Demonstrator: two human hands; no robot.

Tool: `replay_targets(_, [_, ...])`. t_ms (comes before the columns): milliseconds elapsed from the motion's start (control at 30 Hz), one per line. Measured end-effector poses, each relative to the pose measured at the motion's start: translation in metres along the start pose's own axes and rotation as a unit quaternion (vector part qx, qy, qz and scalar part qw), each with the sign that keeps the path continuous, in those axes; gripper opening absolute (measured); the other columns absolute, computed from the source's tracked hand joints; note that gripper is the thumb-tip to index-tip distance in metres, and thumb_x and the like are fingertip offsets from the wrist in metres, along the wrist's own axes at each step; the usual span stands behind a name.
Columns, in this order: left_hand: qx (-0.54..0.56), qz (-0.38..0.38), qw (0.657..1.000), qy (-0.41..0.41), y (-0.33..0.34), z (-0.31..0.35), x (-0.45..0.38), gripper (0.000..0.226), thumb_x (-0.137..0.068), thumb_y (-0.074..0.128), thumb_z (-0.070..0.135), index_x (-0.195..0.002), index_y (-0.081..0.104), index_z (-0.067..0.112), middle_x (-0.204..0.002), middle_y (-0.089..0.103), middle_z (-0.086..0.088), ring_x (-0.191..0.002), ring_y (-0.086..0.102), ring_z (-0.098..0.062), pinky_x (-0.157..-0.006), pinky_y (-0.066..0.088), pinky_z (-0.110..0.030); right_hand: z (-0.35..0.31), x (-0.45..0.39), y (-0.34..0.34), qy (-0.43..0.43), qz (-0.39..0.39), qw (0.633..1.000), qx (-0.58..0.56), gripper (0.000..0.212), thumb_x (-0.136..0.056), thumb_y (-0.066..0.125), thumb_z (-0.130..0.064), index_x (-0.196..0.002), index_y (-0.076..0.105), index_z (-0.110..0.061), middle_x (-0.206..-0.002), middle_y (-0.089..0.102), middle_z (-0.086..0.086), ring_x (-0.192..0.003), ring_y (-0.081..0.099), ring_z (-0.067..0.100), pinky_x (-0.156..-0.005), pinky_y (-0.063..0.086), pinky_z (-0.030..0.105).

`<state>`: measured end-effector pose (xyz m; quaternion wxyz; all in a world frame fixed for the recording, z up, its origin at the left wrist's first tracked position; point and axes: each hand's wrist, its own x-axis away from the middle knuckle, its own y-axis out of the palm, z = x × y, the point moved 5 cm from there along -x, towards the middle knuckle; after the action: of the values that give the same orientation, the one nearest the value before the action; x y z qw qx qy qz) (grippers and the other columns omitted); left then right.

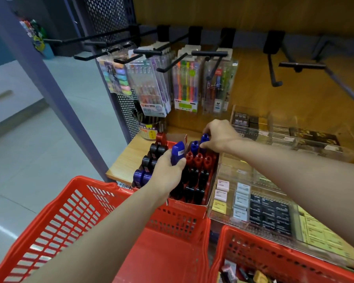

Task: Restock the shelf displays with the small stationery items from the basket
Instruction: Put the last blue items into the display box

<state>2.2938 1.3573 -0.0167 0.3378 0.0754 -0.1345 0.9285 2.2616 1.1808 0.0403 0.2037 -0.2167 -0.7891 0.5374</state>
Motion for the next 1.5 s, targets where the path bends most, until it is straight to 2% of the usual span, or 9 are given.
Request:
replay_targets(267, [0.002,0.029,0.999,0.036,-0.012,0.006,0.005,0.039,-0.087,0.073,0.01,-0.124,0.067,0.019,-0.111,0.071,0.003,-0.105,0.064,-0.009,-0.103,0.049,-0.039,0.002,-0.002,0.028,0.023,-0.088,0.995,0.052,0.029,-0.093,0.065,-0.029,-0.114,0.067,-0.009,-0.104,0.068,0.01,-0.096,0.065,0.026,-0.079,0.054,0.034])
replay_targets(400, [0.0,0.061,0.997,0.04,-0.007,0.009,0.004,0.044,-0.083,0.077,0.013,-0.126,0.066,0.019,-0.11,0.07,0.005,-0.101,0.065,-0.007,-0.099,0.051,-0.034,-0.009,0.009,-0.003,-0.023,-0.056,0.996,-0.06,0.04,-0.101,0.046,-0.016,-0.141,0.051,-0.02,-0.141,0.055,0.006,-0.129,0.052,0.024,-0.11,0.041,0.034])
replay_targets(567, [0.008,0.064,0.996,0.067,0.015,0.021,-0.002,0.036,-0.079,0.082,0.015,-0.113,0.07,0.021,-0.1,0.071,0.008,-0.096,0.066,-0.006,-0.089,0.052,-0.026,-0.005,0.042,-0.027,-0.064,-0.107,0.973,-0.195,0.037,-0.08,0.064,-0.065,-0.099,0.072,-0.034,-0.096,0.074,-0.013,-0.084,0.072,0.004,-0.083,0.057,0.028])
replay_targets(733, [-0.046,0.028,0.99,0.129,0.036,0.031,-0.009,0.047,-0.08,0.081,0.016,-0.124,0.066,0.018,-0.111,0.07,0.005,-0.105,0.065,-0.009,-0.091,0.051,-0.021,0.012,0.039,-0.04,-0.064,-0.025,0.991,-0.113,0.032,-0.077,0.074,-0.056,-0.099,0.074,-0.033,-0.1,0.067,-0.017,-0.1,0.061,0.003,-0.083,0.048,0.02])
replay_targets(867, [-0.338,-0.028,0.919,0.202,0.034,0.028,-0.017,0.058,-0.095,0.063,0.031,-0.146,0.043,0.012,-0.147,0.047,-0.006,-0.139,0.038,-0.02,-0.117,0.029,-0.032,0.022,0.03,-0.042,-0.042,0.017,0.998,-0.031,0.04,-0.08,0.077,-0.04,-0.115,0.069,-0.022,-0.119,0.066,0.001,-0.118,0.055,0.018,-0.101,0.049,0.039])
replay_targets(1067, [-0.522,-0.138,0.818,0.198,0.039,0.012,-0.037,0.064,-0.103,0.033,0.052,-0.156,0.02,0.019,-0.164,0.017,-0.002,-0.151,0.016,-0.02,-0.122,0.018,-0.04,0.013,0.014,-0.018,-0.04,0.007,0.996,0.076,0.042,-0.083,0.076,-0.035,-0.119,0.066,-0.016,-0.12,0.066,0.007,-0.116,0.057,0.025,-0.101,0.046,0.045])
replay_targets(1267, [-0.538,-0.135,0.806,0.207,0.037,0.009,-0.042,0.063,-0.102,0.032,0.053,-0.156,0.02,0.024,-0.165,0.015,0.001,-0.149,0.021,-0.022,-0.121,0.022,-0.042,0.008,0.008,0.01,-0.005,-0.006,0.976,0.216,0.036,-0.087,0.07,-0.043,-0.113,0.064,-0.019,-0.105,0.067,0.005,-0.106,0.06,0.027,-0.094,0.036,0.044])
replay_targets(1400, [-0.538,-0.143,0.806,0.202,0.037,0.01,-0.042,0.062,-0.102,0.035,0.05,-0.156,0.02,0.023,-0.165,0.015,0.001,-0.149,0.02,-0.023,-0.121,0.021,-0.043,0.009,0.012,0.021,0.035,-0.005,0.978,0.207,0.027,-0.093,0.062,-0.042,-0.113,0.065,-0.024,-0.098,0.068,0.001,-0.1,0.06,0.024,-0.094,0.032,0.043])
replay_targets(1500, [-0.538,-0.148,0.806,0.196,0.038,0.01,-0.043,0.062,-0.103,0.035,0.05,-0.156,0.019,0.023,-0.165,0.014,0.001,-0.15,0.018,-0.023,-0.121,0.02,-0.044,0.01,0.017,0.019,0.031,-0.052,0.987,0.146,0.021,-0.098,0.052,-0.021,-0.115,0.064,-0.018,-0.103,0.065,0.005,-0.101,0.06,0.025,-0.1,0.039,0.044])
